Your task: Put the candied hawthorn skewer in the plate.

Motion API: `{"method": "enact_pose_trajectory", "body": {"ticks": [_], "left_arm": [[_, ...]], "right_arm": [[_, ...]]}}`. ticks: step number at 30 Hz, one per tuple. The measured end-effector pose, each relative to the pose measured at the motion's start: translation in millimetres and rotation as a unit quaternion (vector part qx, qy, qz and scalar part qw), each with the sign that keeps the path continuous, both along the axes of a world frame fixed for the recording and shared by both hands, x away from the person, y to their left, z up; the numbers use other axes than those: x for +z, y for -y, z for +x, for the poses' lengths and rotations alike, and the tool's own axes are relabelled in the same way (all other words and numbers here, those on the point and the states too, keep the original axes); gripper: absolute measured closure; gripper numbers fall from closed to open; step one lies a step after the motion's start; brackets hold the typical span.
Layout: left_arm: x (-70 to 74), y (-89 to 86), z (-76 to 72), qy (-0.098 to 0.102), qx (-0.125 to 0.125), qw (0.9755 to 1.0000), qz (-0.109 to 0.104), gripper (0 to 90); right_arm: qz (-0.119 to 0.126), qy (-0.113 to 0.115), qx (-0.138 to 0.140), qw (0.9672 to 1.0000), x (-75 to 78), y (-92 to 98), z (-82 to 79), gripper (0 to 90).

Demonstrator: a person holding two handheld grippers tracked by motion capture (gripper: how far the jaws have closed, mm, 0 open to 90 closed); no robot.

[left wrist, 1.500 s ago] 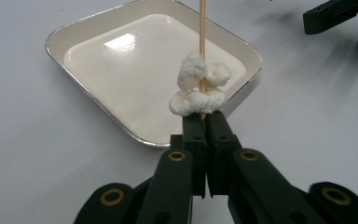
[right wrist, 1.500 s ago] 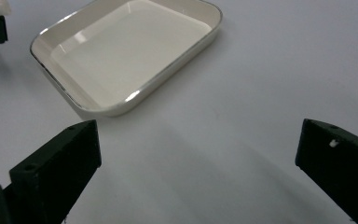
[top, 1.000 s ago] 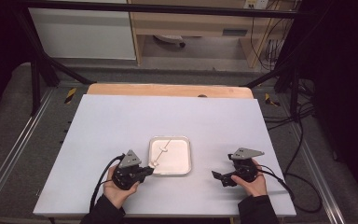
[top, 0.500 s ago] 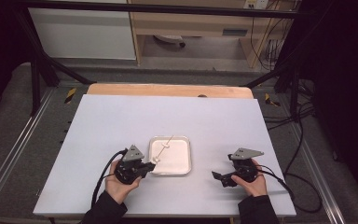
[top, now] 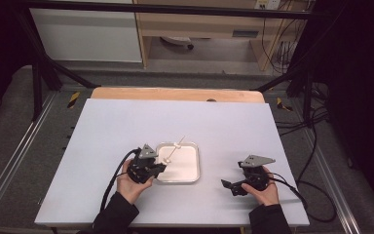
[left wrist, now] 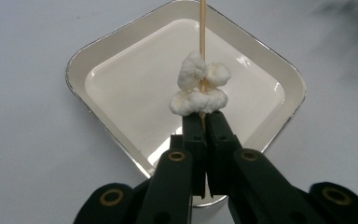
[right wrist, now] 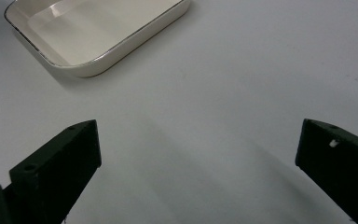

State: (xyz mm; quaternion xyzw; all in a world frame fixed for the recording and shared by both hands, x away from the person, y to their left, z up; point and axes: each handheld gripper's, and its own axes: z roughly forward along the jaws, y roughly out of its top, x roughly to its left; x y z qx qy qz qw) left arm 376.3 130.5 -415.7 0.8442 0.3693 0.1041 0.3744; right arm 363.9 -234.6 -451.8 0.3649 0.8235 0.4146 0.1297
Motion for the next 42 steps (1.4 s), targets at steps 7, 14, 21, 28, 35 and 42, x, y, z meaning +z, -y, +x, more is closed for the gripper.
{"method": "enact_pose_trajectory", "body": {"ticks": [7, 14, 21, 28, 35, 42], "left_arm": [[-10.2, 9.6, 7.7, -0.019, 0.007, 0.9995, 0.026, 87.8], [-19.0, 15.7, 10.7, -0.039, 0.009, 0.9978, 0.053, 87.8], [-19.4, 18.2, 11.3, -0.046, 0.016, 0.9972, 0.057, 87.6], [-19.1, 17.8, 10.1, -0.041, 0.009, 0.9974, 0.059, 82.3], [-11.6, 10.0, 5.5, -0.026, -0.004, 0.9984, 0.050, 69.1], [-2.1, -4.7, 1.7, -0.011, -0.014, 0.9988, 0.044, 49.7]], "right_arm": [[0.002, -0.002, 0.002, 1.0000, -1.0, -0.9, -0.2, 0.7], [0.000, -0.002, 0.002, 1.0000, -1.4, -1.0, 0.3, 0.8], [0.002, -0.007, 0.002, 1.0000, -1.8, -1.6, -0.1, 0.8], [0.000, -0.006, 0.002, 1.0000, -2.3, -1.8, 0.0, 0.8], [0.000, -0.005, 0.002, 1.0000, -1.5, -1.5, -0.4, 0.8], [-0.001, -0.003, 0.001, 1.0000, -1.2, -1.1, -0.2, 0.8]]}}
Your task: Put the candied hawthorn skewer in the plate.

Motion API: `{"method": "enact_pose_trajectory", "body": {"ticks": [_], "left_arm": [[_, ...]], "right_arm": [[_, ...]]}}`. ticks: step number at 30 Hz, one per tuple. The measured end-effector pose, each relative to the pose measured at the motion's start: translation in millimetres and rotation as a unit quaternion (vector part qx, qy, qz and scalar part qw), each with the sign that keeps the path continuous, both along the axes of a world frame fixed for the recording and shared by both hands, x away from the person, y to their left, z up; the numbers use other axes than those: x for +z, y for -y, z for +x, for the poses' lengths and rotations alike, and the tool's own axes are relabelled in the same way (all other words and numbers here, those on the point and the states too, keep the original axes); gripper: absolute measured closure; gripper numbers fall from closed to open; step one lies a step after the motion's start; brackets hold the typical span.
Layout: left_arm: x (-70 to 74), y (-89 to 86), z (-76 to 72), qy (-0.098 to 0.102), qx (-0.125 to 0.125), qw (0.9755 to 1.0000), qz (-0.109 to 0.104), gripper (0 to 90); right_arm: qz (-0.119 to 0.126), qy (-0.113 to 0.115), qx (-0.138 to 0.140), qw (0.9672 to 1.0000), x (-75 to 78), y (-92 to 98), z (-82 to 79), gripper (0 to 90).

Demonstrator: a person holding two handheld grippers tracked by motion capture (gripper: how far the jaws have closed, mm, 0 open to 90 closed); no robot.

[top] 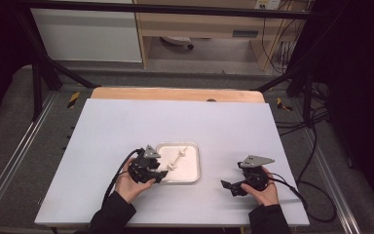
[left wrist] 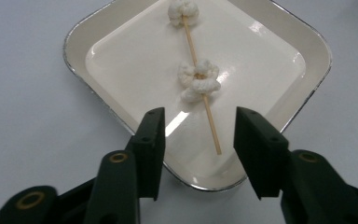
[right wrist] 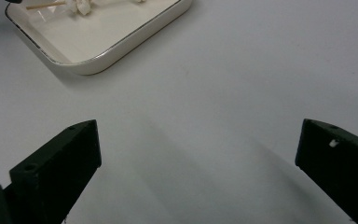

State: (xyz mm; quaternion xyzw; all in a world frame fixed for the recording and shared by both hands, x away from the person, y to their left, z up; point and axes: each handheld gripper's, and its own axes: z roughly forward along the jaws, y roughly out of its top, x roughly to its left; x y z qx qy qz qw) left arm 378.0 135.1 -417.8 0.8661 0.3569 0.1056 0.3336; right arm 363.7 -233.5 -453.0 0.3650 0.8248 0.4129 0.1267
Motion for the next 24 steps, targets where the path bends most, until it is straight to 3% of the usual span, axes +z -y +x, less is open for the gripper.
{"method": "enact_pose_trajectory", "body": {"ticks": [6, 14, 24], "left_arm": [[4.7, -16.3, -6.0, 0.008, -0.005, 0.9999, 0.004, 32.7], [1.8, -49.3, -15.8, 0.019, -0.013, 0.9996, -0.019, 17.6], [-18.7, -94.9, -25.3, 0.017, 0.031, 0.9990, -0.029, 10.4]], "right_arm": [[0.003, 0.000, 0.000, 1.0000, 0.8, 0.7, -0.1, 0.8], [0.003, -0.001, -0.001, 1.0000, 1.0, 0.9, -0.4, 0.7], [0.004, -0.003, -0.003, 1.0000, 0.5, 1.0, -0.4, 0.7]]}}
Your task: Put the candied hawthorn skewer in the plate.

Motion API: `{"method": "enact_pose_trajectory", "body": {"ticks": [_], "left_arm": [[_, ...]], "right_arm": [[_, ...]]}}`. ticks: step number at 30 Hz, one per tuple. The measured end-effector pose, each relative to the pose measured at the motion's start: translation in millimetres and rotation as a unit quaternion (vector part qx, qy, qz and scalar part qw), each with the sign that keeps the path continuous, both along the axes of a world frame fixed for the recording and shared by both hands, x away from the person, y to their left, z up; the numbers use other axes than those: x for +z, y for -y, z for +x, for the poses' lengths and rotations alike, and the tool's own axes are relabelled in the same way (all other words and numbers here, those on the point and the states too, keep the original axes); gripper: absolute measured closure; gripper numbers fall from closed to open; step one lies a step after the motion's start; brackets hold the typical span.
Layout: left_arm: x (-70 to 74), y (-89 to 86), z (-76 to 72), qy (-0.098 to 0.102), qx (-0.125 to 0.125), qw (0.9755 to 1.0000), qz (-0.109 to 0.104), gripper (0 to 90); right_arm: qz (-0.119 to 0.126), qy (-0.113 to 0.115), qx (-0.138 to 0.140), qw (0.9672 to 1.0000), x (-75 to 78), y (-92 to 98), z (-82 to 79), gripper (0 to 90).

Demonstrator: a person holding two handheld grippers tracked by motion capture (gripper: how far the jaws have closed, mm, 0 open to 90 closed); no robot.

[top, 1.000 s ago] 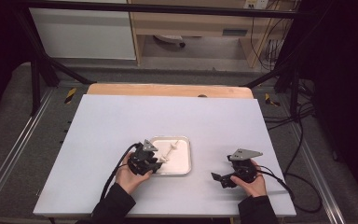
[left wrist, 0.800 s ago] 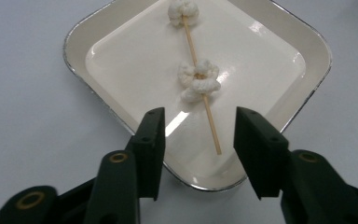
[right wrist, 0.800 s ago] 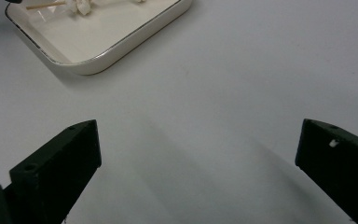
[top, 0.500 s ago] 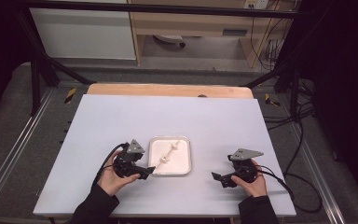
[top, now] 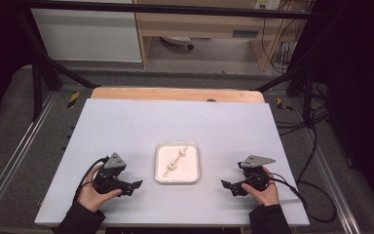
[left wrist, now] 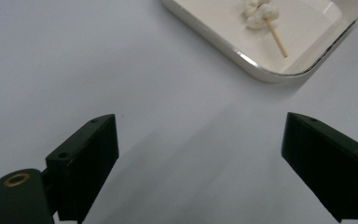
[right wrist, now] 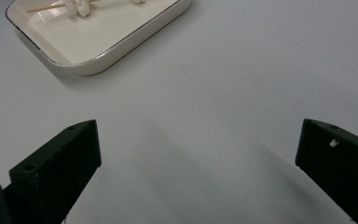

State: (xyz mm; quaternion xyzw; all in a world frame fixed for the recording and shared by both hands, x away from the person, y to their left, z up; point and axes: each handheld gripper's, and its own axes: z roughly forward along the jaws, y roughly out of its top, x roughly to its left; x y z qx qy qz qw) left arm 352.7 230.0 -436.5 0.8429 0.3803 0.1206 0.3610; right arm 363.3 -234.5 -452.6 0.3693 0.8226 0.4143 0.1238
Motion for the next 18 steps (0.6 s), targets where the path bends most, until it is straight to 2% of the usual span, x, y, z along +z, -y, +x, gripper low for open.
{"method": "enact_pose_trajectory", "body": {"ticks": [7, 9, 18], "left_arm": [[-8.0, -23.5, -7.4, 0.012, 0.011, 0.9997, -0.018, 7.6], [-10.2, -27.7, -8.2, 0.013, 0.012, 0.9997, -0.017, 7.7], [-10.8, -28.5, -7.9, 0.015, 0.007, 0.9997, -0.018, 8.2]], "right_arm": [[0.001, -0.003, -0.002, 1.0000, 0.1, -0.3, -1.1, 0.7], [0.001, -0.004, -0.002, 1.0000, 0.1, -0.3, -1.2, 0.7], [0.002, -0.005, 0.001, 1.0000, -0.6, -0.4, -0.5, 0.7]]}}
